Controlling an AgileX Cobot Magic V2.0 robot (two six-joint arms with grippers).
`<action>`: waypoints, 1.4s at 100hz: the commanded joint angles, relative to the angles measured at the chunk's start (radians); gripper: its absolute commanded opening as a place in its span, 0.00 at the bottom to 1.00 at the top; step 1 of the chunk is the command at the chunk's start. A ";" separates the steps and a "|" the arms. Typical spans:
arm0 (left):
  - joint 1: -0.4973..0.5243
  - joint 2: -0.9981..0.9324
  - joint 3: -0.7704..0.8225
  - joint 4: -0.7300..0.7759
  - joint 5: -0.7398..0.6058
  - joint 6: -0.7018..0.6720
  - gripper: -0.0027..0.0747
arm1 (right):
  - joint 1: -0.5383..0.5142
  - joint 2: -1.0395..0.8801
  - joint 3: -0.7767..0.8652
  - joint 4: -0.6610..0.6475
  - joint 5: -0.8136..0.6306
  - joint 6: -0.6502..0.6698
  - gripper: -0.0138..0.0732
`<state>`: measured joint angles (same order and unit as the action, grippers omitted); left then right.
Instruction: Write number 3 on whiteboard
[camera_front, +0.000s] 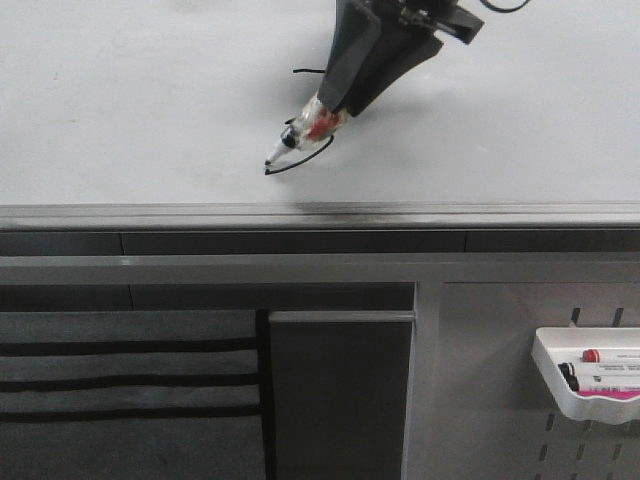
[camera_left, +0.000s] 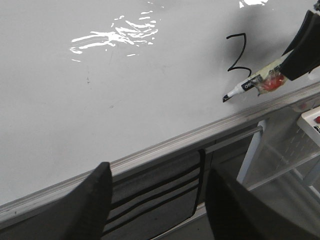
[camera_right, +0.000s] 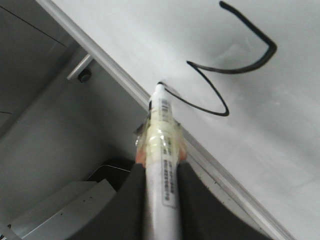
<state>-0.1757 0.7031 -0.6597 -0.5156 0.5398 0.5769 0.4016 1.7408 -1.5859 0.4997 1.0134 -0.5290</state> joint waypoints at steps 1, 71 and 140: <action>0.002 -0.002 -0.029 -0.016 -0.051 0.004 0.54 | -0.006 -0.160 0.033 0.167 -0.003 -0.155 0.14; -0.394 0.362 -0.267 -0.199 0.279 0.528 0.54 | 0.035 -0.568 0.462 0.286 0.012 -0.800 0.14; -0.527 0.587 -0.458 -0.149 0.281 0.528 0.36 | 0.035 -0.568 0.462 0.284 -0.005 -0.800 0.14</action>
<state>-0.6924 1.3138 -1.0839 -0.6281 0.8459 1.1032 0.4389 1.1946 -1.1032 0.7446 1.0361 -1.3200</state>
